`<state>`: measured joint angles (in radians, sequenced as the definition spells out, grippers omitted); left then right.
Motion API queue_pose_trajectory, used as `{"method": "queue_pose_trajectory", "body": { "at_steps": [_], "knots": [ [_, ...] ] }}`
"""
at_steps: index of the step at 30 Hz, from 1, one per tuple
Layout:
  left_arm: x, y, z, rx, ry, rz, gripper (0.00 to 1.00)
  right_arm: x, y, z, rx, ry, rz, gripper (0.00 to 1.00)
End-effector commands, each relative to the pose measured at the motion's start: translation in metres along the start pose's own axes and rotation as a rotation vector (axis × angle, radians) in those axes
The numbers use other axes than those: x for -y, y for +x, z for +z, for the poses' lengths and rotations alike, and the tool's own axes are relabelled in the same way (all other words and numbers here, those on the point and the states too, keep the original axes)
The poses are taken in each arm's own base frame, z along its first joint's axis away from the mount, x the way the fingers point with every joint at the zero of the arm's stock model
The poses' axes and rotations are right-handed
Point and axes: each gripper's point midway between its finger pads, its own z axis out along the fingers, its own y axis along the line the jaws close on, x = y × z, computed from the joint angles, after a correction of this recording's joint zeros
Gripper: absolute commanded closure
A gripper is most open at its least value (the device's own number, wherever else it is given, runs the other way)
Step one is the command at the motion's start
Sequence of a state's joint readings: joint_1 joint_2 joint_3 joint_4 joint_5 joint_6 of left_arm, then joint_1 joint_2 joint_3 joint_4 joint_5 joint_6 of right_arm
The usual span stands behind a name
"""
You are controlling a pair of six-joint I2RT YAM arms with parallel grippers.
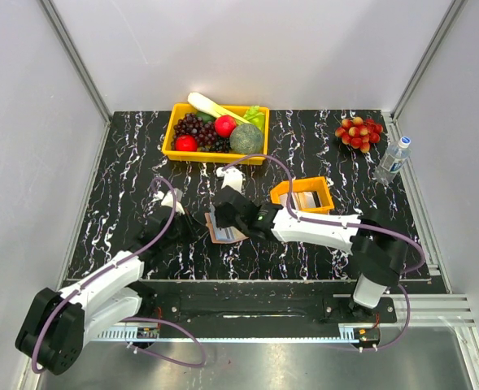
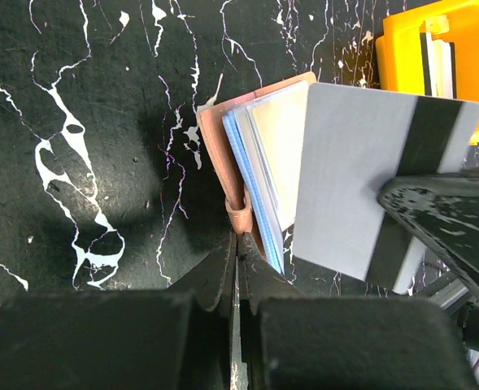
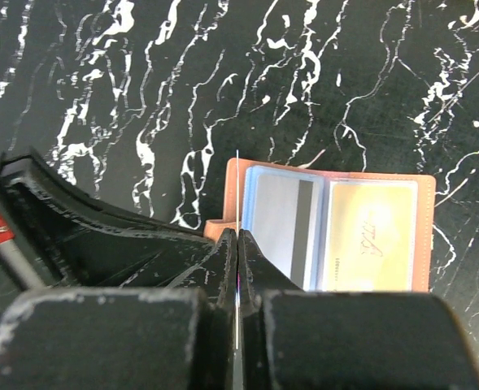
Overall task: Put the credit cards into the card holder
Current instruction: Insert the credit card into the card holder.
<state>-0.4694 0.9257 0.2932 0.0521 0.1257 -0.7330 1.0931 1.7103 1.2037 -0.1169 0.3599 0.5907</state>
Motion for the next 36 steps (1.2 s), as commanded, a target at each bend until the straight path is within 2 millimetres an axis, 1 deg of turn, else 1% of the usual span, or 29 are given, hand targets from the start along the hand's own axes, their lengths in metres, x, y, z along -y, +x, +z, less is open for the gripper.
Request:
{"method": "queue_pose_trajectory", "body": {
  "at_steps": [1,5,9,12,14,16,20,25,30,36],
  "knots": [
    [0.023,-0.022,-0.005,0.059,0.074,0.022,1.00,-0.001,-0.024,0.003,0.108,0.065,-0.022,1.00],
    [0.024,-0.021,-0.005,0.057,0.078,0.021,1.00,-0.003,-0.020,0.007,0.099,0.063,-0.030,1.00],
    [0.024,-0.021,-0.005,0.059,0.078,0.020,1.00,-0.004,-0.021,0.005,0.102,0.060,-0.027,1.00],
    [0.023,-0.021,-0.006,0.060,0.075,0.018,1.00,-0.011,-0.026,0.002,0.119,0.035,-0.024,1.00],
    [0.024,-0.021,-0.006,0.061,0.079,0.018,1.00,-0.017,-0.026,0.001,0.125,0.009,-0.022,1.00],
    [0.024,-0.021,-0.006,0.062,0.080,0.019,1.00,-0.018,-0.024,0.002,0.121,0.008,-0.024,1.00],
    [0.024,-0.021,-0.006,0.061,0.081,0.017,1.00,-0.014,-0.015,0.009,0.096,0.025,-0.037,1.00],
    [0.024,-0.021,-0.007,0.061,0.081,0.017,1.00,-0.005,-0.008,0.015,0.083,0.069,-0.050,1.00],
    [0.025,-0.021,-0.007,0.061,0.084,0.018,1.00,0.000,-0.005,0.016,0.080,0.091,-0.066,1.00],
    [0.023,-0.020,-0.007,0.060,0.077,0.017,1.00,0.002,-0.009,0.010,0.086,0.094,-0.077,1.00]
  ]
}}
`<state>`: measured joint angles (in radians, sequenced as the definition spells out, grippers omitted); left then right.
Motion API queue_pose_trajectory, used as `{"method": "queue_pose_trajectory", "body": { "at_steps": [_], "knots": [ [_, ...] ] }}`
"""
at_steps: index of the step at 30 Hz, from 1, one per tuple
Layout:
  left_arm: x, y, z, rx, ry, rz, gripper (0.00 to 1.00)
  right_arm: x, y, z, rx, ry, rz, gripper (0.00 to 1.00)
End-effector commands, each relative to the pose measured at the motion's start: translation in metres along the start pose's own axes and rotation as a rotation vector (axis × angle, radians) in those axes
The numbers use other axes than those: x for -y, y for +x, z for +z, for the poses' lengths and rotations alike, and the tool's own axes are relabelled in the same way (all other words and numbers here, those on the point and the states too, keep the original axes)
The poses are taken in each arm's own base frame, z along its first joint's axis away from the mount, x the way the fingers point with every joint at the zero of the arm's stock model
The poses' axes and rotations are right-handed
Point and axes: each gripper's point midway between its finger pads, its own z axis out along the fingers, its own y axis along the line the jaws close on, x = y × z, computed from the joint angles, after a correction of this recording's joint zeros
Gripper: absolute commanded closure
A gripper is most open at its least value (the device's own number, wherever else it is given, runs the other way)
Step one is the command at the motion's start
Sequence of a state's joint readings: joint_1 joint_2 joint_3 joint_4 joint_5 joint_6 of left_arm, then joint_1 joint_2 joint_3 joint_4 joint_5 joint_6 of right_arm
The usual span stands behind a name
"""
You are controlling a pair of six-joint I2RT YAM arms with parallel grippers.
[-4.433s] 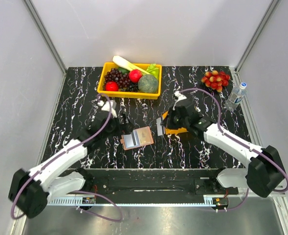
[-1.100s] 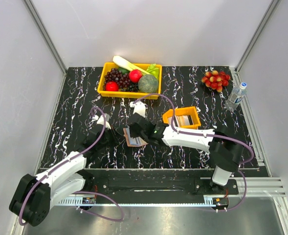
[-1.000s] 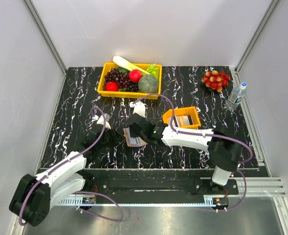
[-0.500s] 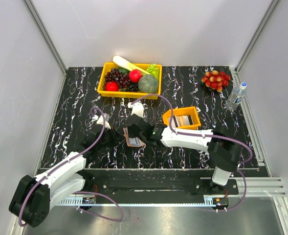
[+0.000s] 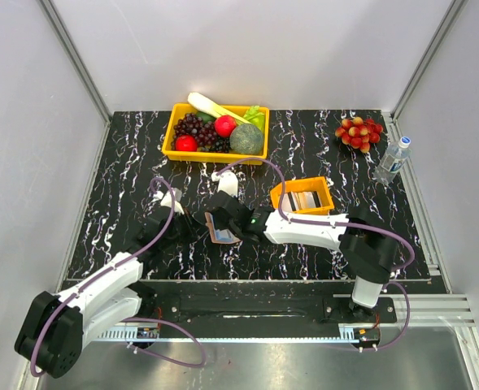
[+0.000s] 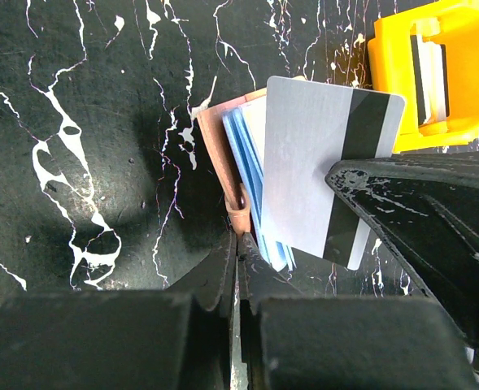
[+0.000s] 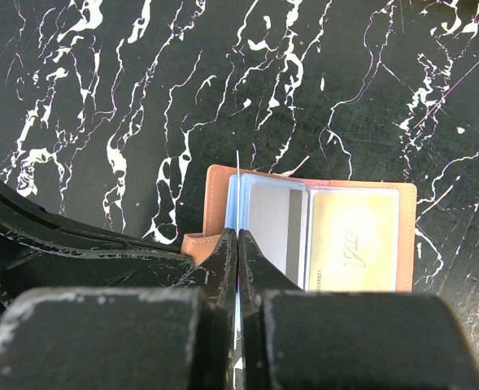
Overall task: Put the credit cards into the card holder
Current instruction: Insert the credit card into the card holder.
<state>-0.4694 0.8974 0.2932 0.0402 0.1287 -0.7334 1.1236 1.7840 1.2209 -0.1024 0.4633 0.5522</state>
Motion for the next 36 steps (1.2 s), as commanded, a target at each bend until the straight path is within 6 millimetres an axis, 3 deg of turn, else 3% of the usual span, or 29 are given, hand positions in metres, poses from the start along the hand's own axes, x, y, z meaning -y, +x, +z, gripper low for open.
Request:
{"method": "queue_pose_trajectory", "body": {
  "at_steps": [1,16,36],
  "knots": [
    [0.019,-0.017,-0.003,0.049,0.063,0.016,1.00,-0.004,-0.025,-0.008,0.070,0.010,0.002,1.00],
    [0.015,-0.015,-0.003,0.046,0.050,0.015,1.00,-0.017,-0.042,-0.026,0.100,-0.075,0.032,1.00],
    [0.017,-0.013,-0.004,0.042,0.067,0.010,1.00,-0.013,-0.020,-0.004,0.049,-0.029,0.004,1.00]
  ]
}}
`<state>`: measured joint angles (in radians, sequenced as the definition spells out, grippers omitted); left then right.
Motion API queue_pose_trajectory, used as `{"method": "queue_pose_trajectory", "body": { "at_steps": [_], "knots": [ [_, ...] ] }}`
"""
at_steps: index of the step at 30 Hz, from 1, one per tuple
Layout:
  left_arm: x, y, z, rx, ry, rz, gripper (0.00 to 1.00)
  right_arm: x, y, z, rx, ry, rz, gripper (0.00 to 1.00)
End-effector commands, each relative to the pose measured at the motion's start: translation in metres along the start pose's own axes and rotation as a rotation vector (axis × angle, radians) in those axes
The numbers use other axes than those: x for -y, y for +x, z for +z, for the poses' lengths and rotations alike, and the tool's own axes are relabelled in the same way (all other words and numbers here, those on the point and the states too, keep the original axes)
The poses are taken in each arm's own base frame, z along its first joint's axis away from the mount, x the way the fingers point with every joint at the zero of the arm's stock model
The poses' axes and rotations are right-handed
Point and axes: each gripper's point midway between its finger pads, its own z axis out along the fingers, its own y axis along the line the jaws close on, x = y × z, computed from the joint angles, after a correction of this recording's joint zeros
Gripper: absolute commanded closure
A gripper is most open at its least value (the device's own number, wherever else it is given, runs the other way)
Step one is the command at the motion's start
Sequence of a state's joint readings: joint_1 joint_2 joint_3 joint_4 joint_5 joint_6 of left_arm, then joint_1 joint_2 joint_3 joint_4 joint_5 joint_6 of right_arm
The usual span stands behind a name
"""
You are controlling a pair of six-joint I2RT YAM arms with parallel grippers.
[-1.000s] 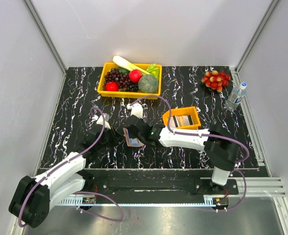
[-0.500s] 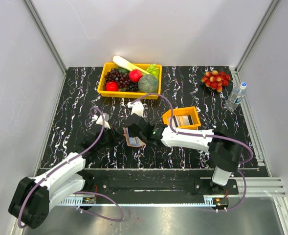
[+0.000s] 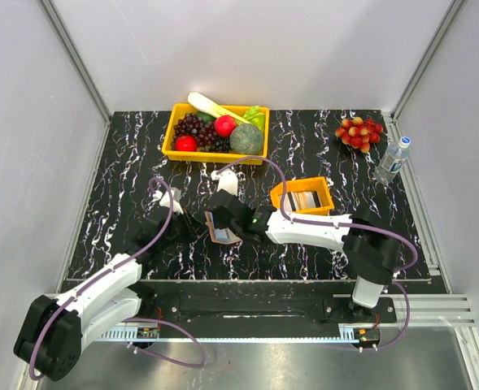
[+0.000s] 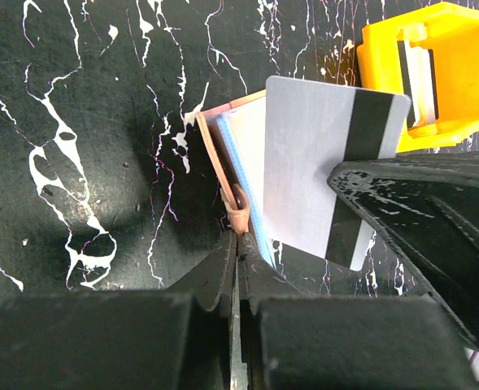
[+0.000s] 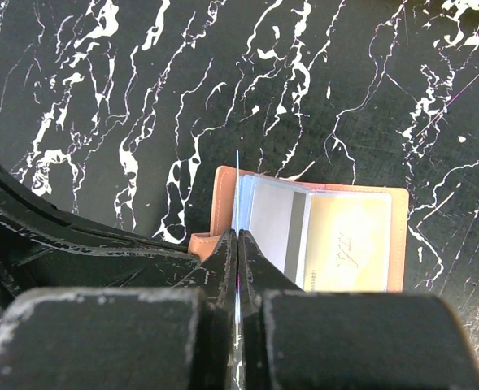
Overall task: Put the credit cards into the card holder
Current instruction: Insert the credit card into the card holder.
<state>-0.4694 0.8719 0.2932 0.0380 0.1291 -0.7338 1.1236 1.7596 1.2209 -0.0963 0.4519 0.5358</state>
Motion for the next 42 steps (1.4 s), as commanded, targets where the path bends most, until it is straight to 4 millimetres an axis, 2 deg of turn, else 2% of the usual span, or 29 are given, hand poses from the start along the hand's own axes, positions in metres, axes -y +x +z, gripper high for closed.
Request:
{"method": "queue_pose_trajectory", "body": {
  "at_steps": [1,10,18,25,30,36,42],
  "knots": [
    [0.012,-0.009,-0.001,0.025,0.049,0.007,1.00,-0.009,-0.010,0.004,0.029,-0.002,0.001,1.00],
    [0.013,-0.007,0.000,0.016,0.054,0.007,1.00,-0.003,-0.015,0.000,0.041,0.026,-0.013,1.00],
    [0.010,-0.006,0.000,0.016,0.043,0.007,1.00,0.012,-0.018,-0.004,0.056,0.090,-0.049,1.00],
    [0.002,-0.003,0.001,0.007,0.007,0.001,1.00,0.022,-0.017,-0.010,0.056,0.124,-0.062,1.00],
    [-0.011,0.002,0.003,-0.006,-0.057,-0.007,1.00,0.031,-0.013,-0.014,0.045,0.147,-0.073,1.00],
    [-0.037,0.015,0.006,-0.062,-0.180,-0.002,1.00,0.059,0.002,-0.012,-0.015,0.187,-0.034,1.00],
    [-0.044,0.013,0.009,-0.067,-0.220,0.019,1.00,0.088,0.014,-0.012,-0.064,0.224,-0.014,1.00]
  ]
}}
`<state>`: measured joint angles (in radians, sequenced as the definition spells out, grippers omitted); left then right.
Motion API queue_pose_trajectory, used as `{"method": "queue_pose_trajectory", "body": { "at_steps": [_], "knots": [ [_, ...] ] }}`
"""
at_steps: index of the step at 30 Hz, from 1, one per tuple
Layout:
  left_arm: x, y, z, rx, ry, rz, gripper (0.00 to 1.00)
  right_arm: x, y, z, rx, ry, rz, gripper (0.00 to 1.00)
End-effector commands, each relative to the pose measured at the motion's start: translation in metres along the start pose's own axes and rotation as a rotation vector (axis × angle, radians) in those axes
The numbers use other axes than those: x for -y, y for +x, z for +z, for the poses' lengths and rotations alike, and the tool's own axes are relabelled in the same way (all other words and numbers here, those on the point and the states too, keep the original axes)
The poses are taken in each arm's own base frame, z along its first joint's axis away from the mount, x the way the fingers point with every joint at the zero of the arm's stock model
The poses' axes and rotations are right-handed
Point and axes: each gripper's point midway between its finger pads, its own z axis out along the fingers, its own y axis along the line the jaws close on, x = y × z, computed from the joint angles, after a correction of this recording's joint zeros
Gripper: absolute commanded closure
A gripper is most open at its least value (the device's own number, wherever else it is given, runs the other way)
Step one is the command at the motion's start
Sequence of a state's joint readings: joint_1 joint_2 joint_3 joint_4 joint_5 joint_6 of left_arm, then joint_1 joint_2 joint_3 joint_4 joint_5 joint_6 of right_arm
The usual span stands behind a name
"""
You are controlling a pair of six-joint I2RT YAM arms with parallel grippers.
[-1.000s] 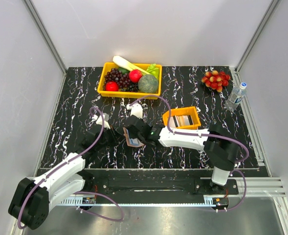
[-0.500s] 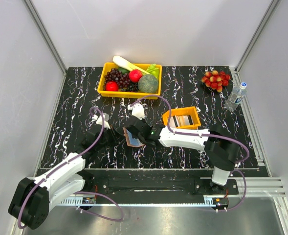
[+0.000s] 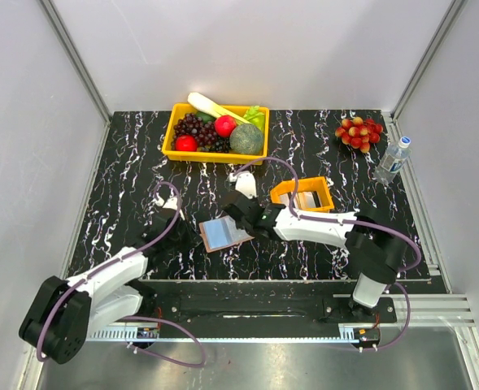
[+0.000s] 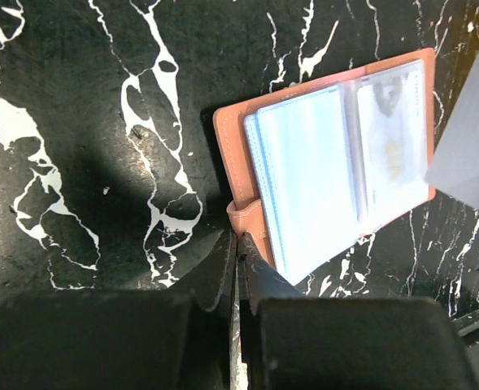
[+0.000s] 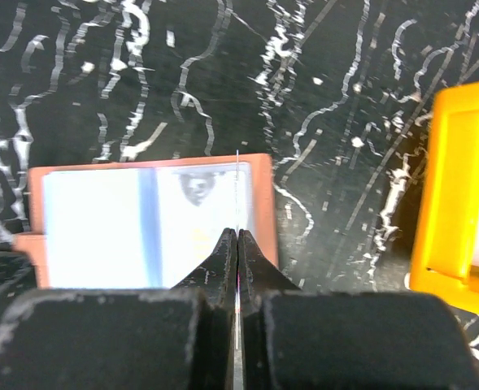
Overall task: Put the credit cards into the card holder
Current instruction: Insert the credit card into the card holder.
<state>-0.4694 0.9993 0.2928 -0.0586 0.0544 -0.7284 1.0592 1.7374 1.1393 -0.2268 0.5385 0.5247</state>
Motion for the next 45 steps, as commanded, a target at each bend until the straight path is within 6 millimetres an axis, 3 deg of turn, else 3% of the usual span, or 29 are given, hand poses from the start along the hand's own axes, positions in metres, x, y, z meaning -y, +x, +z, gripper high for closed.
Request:
{"method": "queue_pose_trajectory", "body": {
  "at_steps": [1,4,9,11,17,25,33,45],
  "knots": [
    [0.004,-0.020,0.001,0.055,-0.022,0.032,1.00,0.019,-0.010,-0.009,0.007,0.003,0.058,1.00],
    [0.003,-0.020,0.003,0.041,-0.034,0.044,1.00,0.013,-0.016,-0.015,0.004,-0.077,0.074,1.00],
    [-0.002,-0.025,0.009,0.047,-0.070,0.080,1.00,-0.022,-0.022,-0.032,-0.021,-0.379,0.146,1.00],
    [-0.002,-0.027,0.012,0.047,-0.076,0.089,1.00,-0.027,-0.027,-0.035,-0.027,-0.452,0.203,1.00],
    [-0.005,-0.027,0.018,0.022,-0.106,0.091,1.00,-0.032,-0.012,-0.025,-0.116,-0.593,0.303,1.00],
    [-0.009,-0.025,0.023,-0.003,-0.143,0.082,1.00,-0.022,0.009,0.001,-0.186,-0.560,0.449,1.00],
    [-0.009,-0.021,0.023,-0.019,-0.137,0.073,1.00,-0.017,0.028,0.015,-0.200,-0.529,0.570,1.00],
    [-0.008,-0.016,0.023,-0.029,-0.119,0.065,1.00,-0.010,0.041,0.029,-0.222,-0.524,0.651,1.00]
  ]
}}
